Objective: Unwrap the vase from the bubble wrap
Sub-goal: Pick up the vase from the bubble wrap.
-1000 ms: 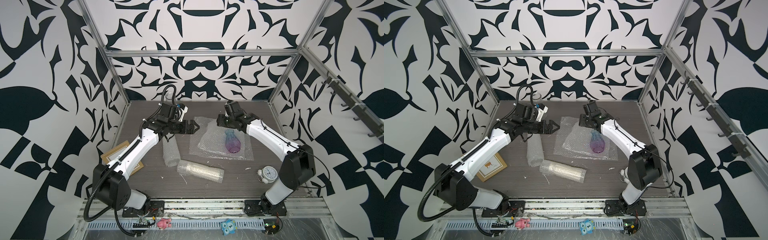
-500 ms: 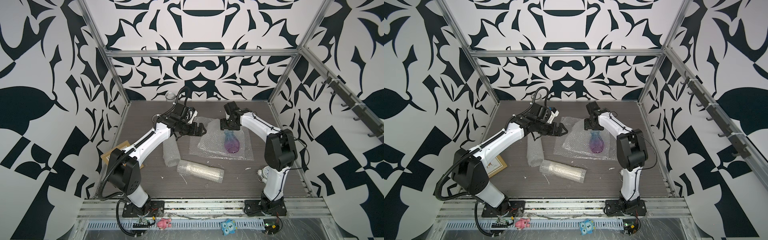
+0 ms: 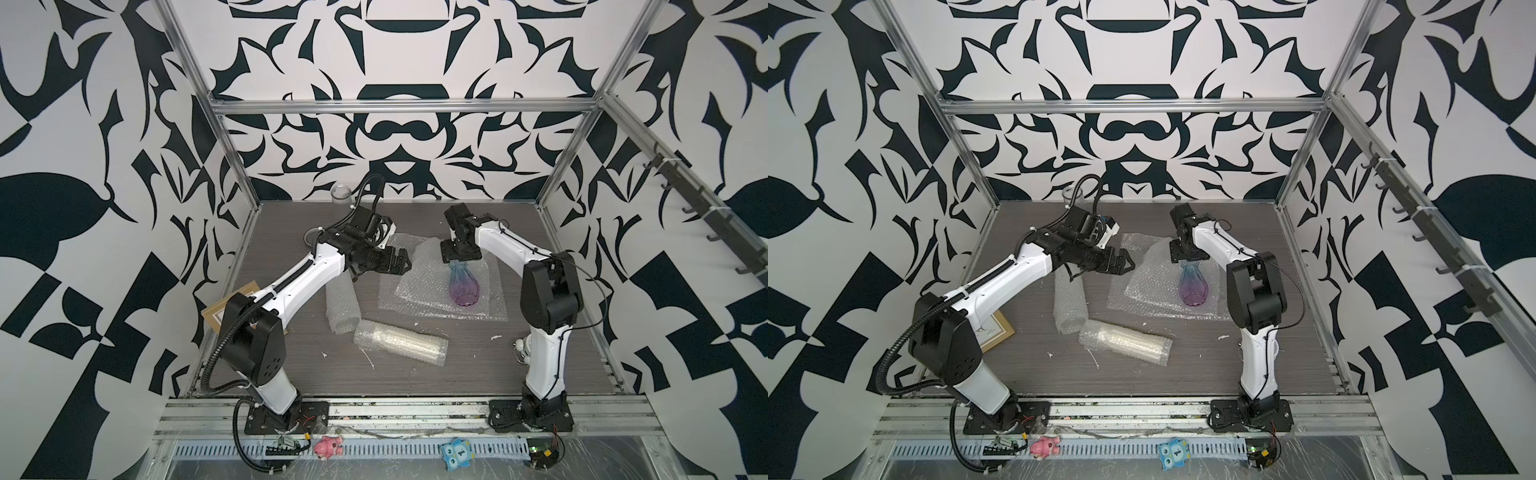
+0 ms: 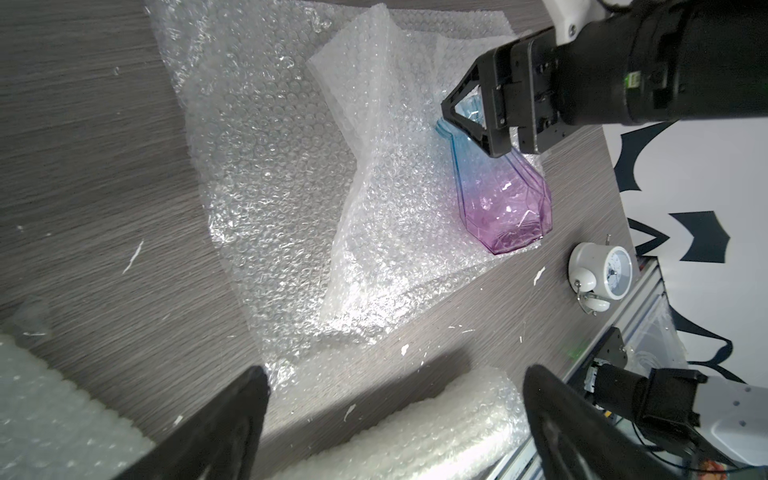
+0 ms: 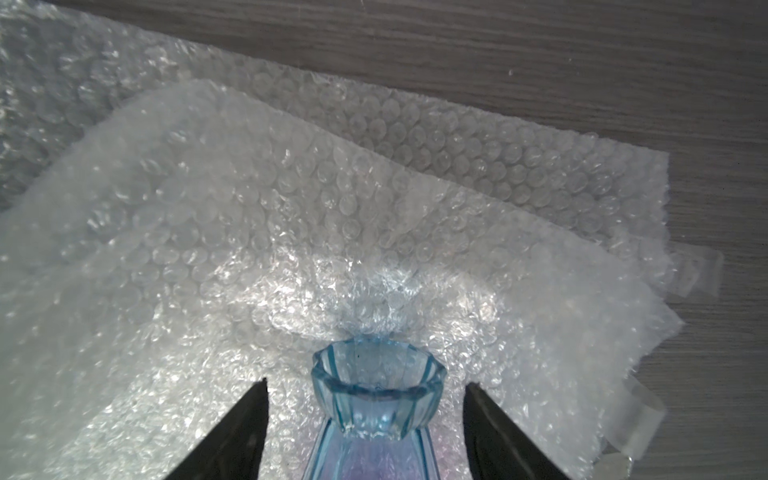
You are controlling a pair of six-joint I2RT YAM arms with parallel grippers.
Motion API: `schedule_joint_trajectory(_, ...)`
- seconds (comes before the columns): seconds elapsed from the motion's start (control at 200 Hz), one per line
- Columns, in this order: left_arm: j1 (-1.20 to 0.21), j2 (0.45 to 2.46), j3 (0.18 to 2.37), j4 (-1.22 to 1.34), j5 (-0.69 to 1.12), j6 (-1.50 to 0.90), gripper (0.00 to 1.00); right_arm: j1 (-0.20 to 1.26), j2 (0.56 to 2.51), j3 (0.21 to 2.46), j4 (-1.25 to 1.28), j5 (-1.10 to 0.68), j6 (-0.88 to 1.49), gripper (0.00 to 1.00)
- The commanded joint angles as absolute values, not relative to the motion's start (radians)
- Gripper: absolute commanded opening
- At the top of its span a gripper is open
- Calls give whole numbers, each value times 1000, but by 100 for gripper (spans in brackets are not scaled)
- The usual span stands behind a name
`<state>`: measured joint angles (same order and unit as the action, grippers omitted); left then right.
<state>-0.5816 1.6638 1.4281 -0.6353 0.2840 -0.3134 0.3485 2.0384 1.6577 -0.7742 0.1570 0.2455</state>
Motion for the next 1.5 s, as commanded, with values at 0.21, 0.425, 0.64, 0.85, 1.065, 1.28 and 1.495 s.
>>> schedule_joint_trajectory(0.21, -641, 1680, 1508, -741, 190, -252, 99, 342, 2076, 1729, -832, 156, 218, 75)
schedule_joint_trajectory(0.425, -689, 1675, 1551, -778, 102, -197, 99, 331, 2133, 1771, -858, 148, 220, 75)
schedule_joint_trajectory(0.64, -691, 1670, 1492, -758, 102, -175, 99, 323, 2178, 1799, -876, 137, 222, 74)
schedule_joint_trajectory(0.85, -691, 1648, 1459, -726, 130, -179, 99, 318, 2204, 1819, -906, 123, 224, 71)
schedule_joint_trajectory(1.065, -691, 1609, 1439, -715, 140, -179, 99, 314, 2212, 1848, -933, 109, 227, 61)
schedule_joint_trajectory(1.28, -690, 1590, 1430, -707, 139, -178, 99, 315, 2147, 1855, -940, 127, 225, 48)
schedule_joint_trajectory(1.495, -691, 1574, 1425, -705, 135, -180, 99, 322, 1992, 1720, -857, 152, 263, 45)
